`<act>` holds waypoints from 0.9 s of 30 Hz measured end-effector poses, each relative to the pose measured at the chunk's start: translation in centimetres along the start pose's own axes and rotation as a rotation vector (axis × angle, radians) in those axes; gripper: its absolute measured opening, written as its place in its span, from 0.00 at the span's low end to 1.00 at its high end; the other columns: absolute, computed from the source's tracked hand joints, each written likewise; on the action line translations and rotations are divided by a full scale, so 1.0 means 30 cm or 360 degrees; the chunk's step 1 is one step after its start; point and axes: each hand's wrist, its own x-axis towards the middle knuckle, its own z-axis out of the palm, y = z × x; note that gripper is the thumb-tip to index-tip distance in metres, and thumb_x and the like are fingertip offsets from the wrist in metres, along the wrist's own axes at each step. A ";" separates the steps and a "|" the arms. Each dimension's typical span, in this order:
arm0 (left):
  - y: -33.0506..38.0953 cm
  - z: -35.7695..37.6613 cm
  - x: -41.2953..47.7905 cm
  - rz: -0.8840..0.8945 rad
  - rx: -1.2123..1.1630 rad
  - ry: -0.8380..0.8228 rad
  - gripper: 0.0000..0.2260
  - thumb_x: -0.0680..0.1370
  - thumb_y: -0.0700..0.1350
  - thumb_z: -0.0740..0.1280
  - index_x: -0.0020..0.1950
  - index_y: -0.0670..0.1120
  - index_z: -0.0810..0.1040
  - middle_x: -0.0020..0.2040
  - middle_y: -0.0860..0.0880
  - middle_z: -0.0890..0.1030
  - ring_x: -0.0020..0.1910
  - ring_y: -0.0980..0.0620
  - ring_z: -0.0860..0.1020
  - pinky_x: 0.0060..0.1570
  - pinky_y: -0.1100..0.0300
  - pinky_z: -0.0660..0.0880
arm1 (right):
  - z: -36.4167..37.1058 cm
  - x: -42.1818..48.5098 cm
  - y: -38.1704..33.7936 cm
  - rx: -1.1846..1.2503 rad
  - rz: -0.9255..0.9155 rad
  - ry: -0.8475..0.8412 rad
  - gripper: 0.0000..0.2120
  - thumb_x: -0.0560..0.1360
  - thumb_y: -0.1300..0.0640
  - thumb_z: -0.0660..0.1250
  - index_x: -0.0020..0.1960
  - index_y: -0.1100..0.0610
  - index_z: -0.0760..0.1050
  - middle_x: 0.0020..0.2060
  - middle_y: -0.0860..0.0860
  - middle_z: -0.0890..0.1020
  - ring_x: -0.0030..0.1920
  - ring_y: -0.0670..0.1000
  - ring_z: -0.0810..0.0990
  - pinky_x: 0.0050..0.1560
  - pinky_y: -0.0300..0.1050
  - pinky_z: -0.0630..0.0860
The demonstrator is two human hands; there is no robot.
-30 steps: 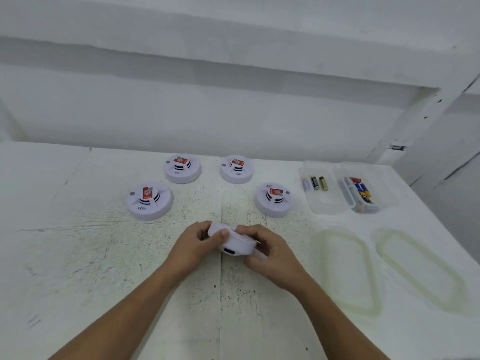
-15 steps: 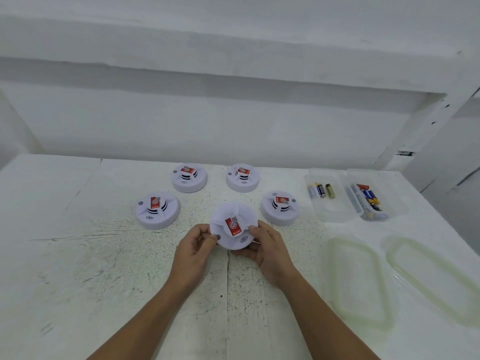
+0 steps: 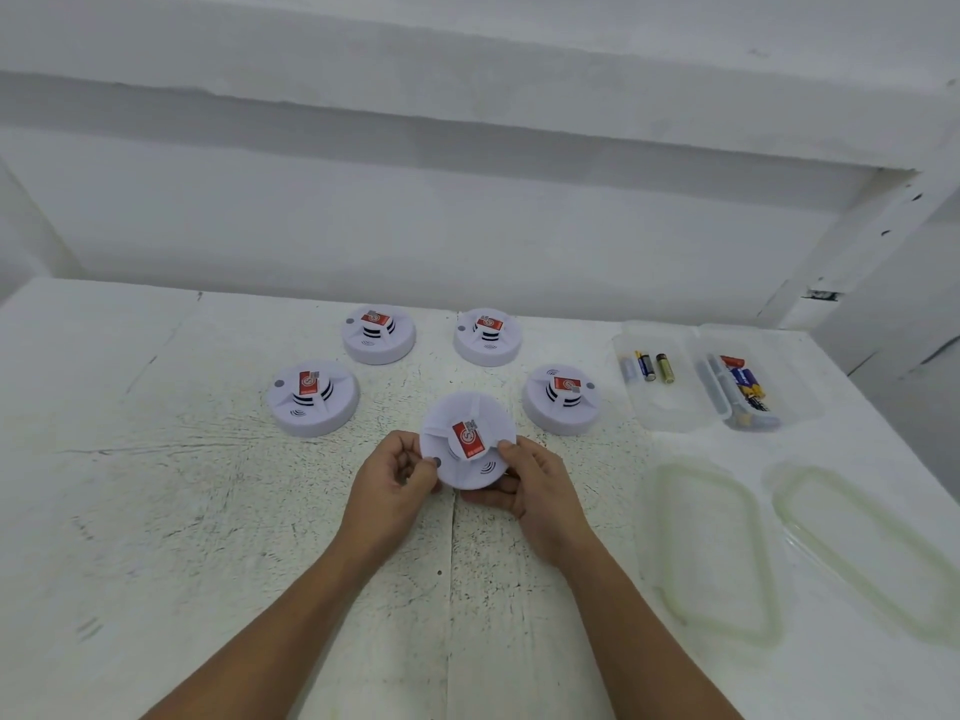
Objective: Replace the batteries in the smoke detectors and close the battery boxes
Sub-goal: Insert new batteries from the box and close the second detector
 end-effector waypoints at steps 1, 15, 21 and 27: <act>-0.001 -0.001 -0.001 0.0004 -0.0001 0.0006 0.09 0.71 0.49 0.64 0.46 0.45 0.77 0.36 0.48 0.80 0.35 0.54 0.77 0.39 0.57 0.75 | 0.000 0.000 0.001 0.0004 0.0003 -0.0004 0.11 0.80 0.59 0.58 0.53 0.63 0.78 0.47 0.61 0.84 0.49 0.60 0.83 0.49 0.55 0.81; -0.007 -0.003 -0.001 -0.0011 0.0043 0.0044 0.09 0.70 0.49 0.63 0.45 0.45 0.76 0.32 0.53 0.77 0.32 0.56 0.73 0.34 0.61 0.71 | 0.004 -0.004 0.011 -0.0005 -0.0016 0.0019 0.11 0.80 0.60 0.59 0.52 0.65 0.78 0.48 0.63 0.84 0.49 0.60 0.83 0.47 0.52 0.82; -0.007 -0.006 -0.001 -0.0009 0.0067 0.0042 0.16 0.67 0.57 0.62 0.46 0.46 0.75 0.37 0.43 0.78 0.33 0.55 0.73 0.35 0.60 0.71 | 0.002 -0.005 0.013 -0.0033 -0.0031 0.0014 0.12 0.80 0.59 0.59 0.54 0.66 0.77 0.48 0.63 0.83 0.49 0.60 0.83 0.48 0.52 0.81; -0.015 -0.005 0.000 -0.0004 0.0093 0.0057 0.18 0.66 0.59 0.61 0.46 0.47 0.75 0.39 0.43 0.79 0.33 0.55 0.73 0.35 0.61 0.71 | 0.001 -0.006 0.017 -0.0052 -0.0049 0.0023 0.12 0.80 0.59 0.59 0.53 0.66 0.78 0.48 0.62 0.83 0.50 0.60 0.83 0.47 0.51 0.81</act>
